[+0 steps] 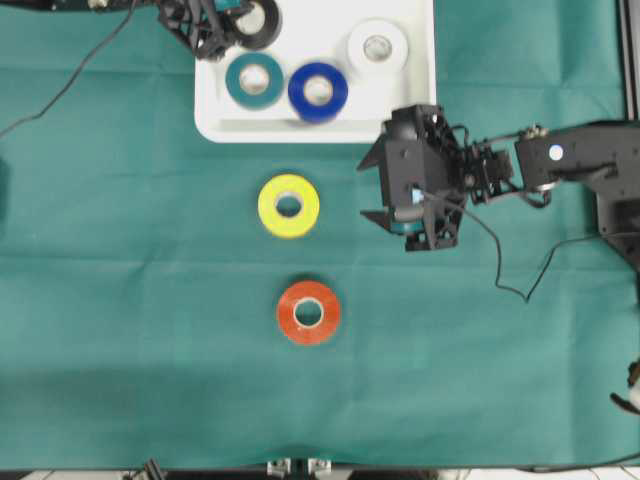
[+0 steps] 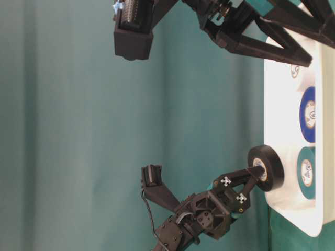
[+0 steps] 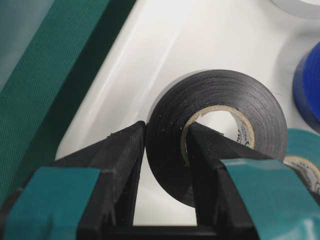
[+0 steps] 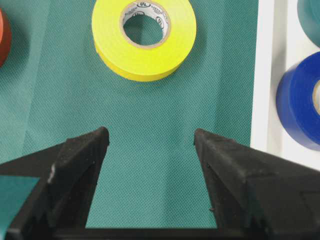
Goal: Put the tape alternately from left to right into the white case.
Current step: 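Lift the black tape and carry it to the tray's top-left corner, then release the black tape and pull the left gripper back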
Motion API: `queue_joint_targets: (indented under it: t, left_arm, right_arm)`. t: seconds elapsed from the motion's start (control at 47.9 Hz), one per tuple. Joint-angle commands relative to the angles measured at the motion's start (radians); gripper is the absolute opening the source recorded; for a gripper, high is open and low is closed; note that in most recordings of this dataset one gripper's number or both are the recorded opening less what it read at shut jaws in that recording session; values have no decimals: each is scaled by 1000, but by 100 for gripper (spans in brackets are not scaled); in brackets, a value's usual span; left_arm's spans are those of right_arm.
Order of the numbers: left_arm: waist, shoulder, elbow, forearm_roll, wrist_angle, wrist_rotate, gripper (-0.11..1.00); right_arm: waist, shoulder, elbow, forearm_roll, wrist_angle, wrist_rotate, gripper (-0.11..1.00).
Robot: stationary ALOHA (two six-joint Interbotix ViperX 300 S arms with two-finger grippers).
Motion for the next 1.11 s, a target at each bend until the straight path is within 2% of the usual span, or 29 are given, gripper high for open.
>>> queue_joint_targets:
  t: [0.0,0.417,0.501,0.563,0.751,0.814,1.085]
  left_arm:
    - [8,-6,-15,2,-8,2,-4]
    - [18,-3,-14,2,-3,0,-2]
    - [18,-8,-9,2,-2,0,9]
    - [18,-14,-6,2,-2,-2,22]
    - [18,-31,5,0,-2,-2,78]
    - [18,-34,9,2,-2,-2,91]
    - [18,-35,18,2,0,-2,93]
  right_arm:
    - [3,-21,-8,2,-8,0,77]
    - [3,-21,-9,2,-8,0,77]
    - [3,-21,-9,2,-8,-2,77]
    - [3,-21,-9,2,-8,0,78]
    - [3,-23,-8,2,-8,0,78]
    - [3,-21,-8,2,-8,0,77]
    - [3,-21,-8,2,-8,0,78]
